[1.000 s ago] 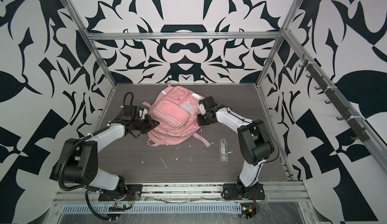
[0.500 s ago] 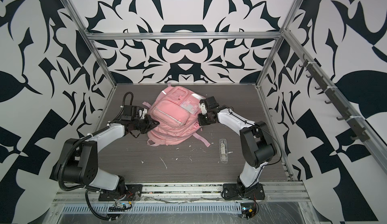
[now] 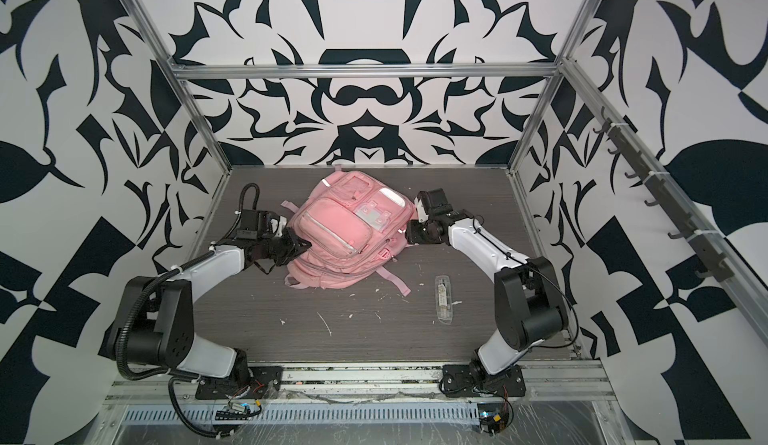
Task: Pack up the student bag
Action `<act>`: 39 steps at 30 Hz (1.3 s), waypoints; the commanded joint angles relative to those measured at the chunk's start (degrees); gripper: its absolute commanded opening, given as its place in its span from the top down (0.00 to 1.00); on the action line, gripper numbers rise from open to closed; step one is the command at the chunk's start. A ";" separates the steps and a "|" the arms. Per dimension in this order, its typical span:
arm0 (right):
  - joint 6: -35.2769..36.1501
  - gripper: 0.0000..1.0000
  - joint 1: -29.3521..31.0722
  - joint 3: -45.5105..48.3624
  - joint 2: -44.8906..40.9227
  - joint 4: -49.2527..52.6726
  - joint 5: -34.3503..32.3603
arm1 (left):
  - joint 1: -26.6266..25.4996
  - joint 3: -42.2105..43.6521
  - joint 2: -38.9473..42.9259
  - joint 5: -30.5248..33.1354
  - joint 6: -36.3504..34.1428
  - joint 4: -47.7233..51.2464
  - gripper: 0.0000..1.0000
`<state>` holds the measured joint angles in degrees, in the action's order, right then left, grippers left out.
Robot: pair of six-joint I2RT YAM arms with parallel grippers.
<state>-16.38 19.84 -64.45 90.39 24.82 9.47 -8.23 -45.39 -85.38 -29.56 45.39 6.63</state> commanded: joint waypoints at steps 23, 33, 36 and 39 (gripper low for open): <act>-0.36 0.28 15.25 3.95 4.21 -25.83 10.71 | -1.40 2.36 3.47 0.73 0.76 0.46 0.88; 0.53 0.28 16.03 1.69 9.88 -28.19 13.58 | -1.37 2.67 3.28 0.75 0.76 0.66 0.88; 1.33 0.28 16.25 2.12 10.24 -28.07 13.56 | -1.44 2.84 3.37 0.83 0.76 0.66 0.88; 2.16 0.28 16.84 2.63 10.20 -26.77 14.06 | -1.44 2.82 3.26 0.88 0.76 0.66 0.88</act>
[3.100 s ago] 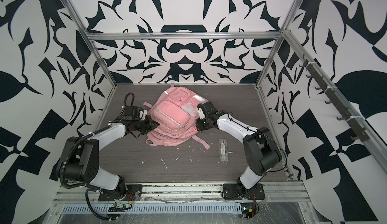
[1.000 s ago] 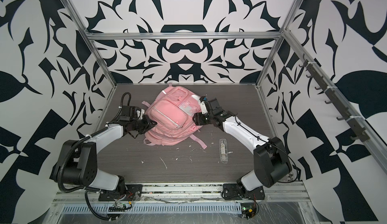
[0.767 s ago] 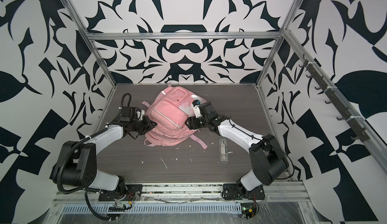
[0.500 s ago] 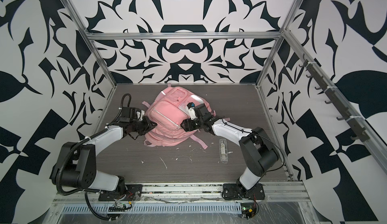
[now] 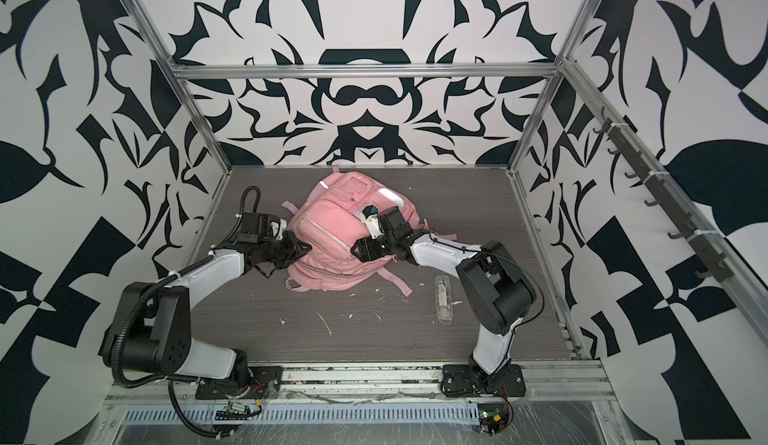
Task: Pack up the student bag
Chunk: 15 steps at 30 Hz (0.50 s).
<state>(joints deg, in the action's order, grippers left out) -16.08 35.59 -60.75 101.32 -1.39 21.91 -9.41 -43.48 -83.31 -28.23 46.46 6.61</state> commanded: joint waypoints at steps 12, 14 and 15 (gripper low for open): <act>4.31 0.33 9.22 8.48 -11.34 6.68 1.38 | -0.26 0.85 0.48 -0.21 -0.49 0.52 0.88; 3.90 0.35 9.99 9.97 -12.77 5.74 1.55 | -0.26 0.75 0.26 -0.24 -0.45 0.36 0.88; 3.54 0.37 10.02 10.52 -13.19 5.08 1.00 | -0.30 0.64 0.03 -0.19 -0.38 0.33 0.88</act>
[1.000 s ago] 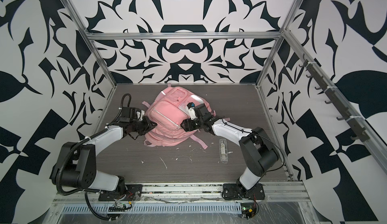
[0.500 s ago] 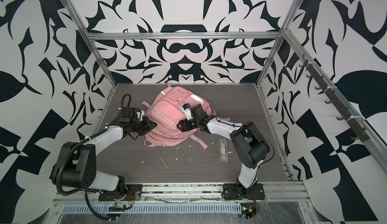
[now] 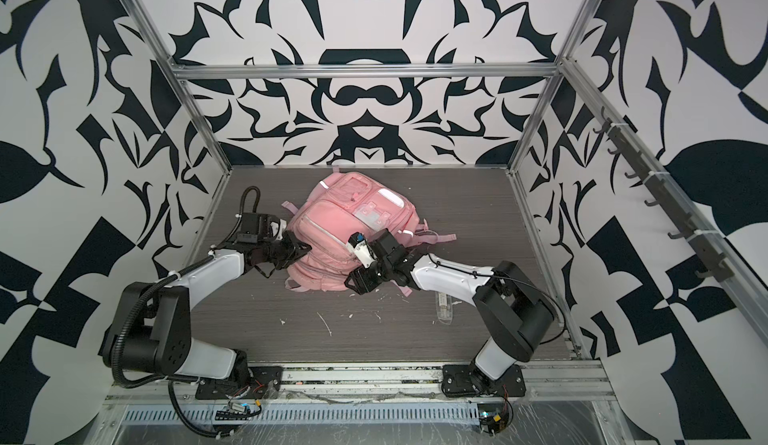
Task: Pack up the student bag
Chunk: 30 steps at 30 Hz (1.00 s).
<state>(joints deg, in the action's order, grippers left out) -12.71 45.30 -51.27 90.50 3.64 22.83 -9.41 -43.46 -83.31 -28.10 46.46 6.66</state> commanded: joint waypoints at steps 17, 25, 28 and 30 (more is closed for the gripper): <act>2.27 0.53 0.32 -6.13 5.20 -3.94 -19.05 | -0.26 1.69 1.62 -0.84 0.06 0.29 0.88; 2.92 0.75 0.55 -6.97 7.74 -3.73 -19.75 | -0.31 1.82 2.18 -0.57 0.04 0.82 0.88; 2.22 0.83 1.90 -6.05 6.66 -3.60 -20.43 | -0.26 1.80 2.14 -0.57 0.21 0.83 0.88; 1.96 0.85 3.15 -5.71 5.89 -3.00 -21.27 | -0.27 1.58 2.07 -0.57 0.39 0.82 0.88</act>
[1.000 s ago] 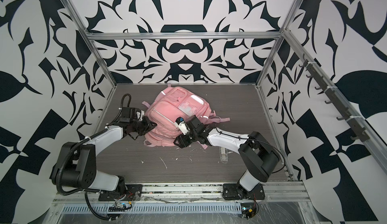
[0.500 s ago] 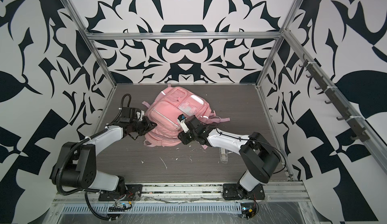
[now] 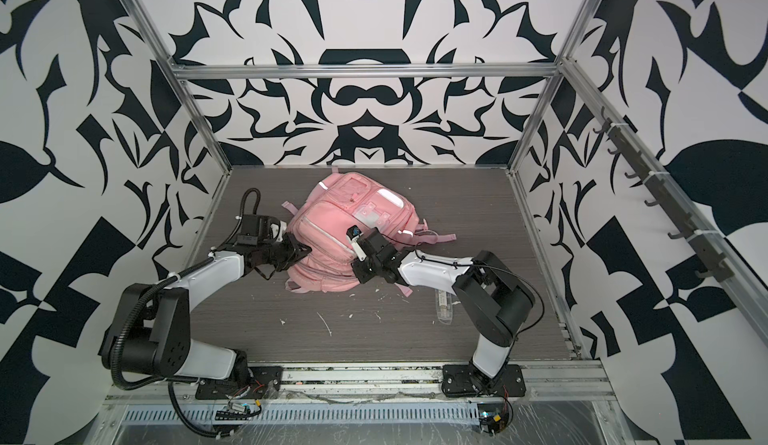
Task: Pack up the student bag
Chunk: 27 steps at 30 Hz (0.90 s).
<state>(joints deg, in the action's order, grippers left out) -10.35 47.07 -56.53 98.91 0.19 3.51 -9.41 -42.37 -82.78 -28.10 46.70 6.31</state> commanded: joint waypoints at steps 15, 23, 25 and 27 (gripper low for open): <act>-8.96 0.94 4.71 -6.11 -3.14 2.20 5.50 | -2.31 0.71 1.68 -0.25 2.49 -0.40 0.88; -15.05 0.95 7.14 -14.53 3.87 0.18 12.31 | -5.22 2.09 3.06 1.34 4.56 -1.76 0.88; -16.48 0.95 7.17 -16.26 5.44 -0.44 12.25 | -5.42 2.63 3.18 1.51 5.05 -2.14 0.88; -17.60 0.95 7.17 -18.54 7.44 -0.41 11.73 | -5.70 2.82 3.37 1.82 5.27 -2.19 0.88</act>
<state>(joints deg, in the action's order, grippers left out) -25.67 52.73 -69.23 105.78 7.53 10.87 -12.78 -40.51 -80.84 -22.04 50.89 4.84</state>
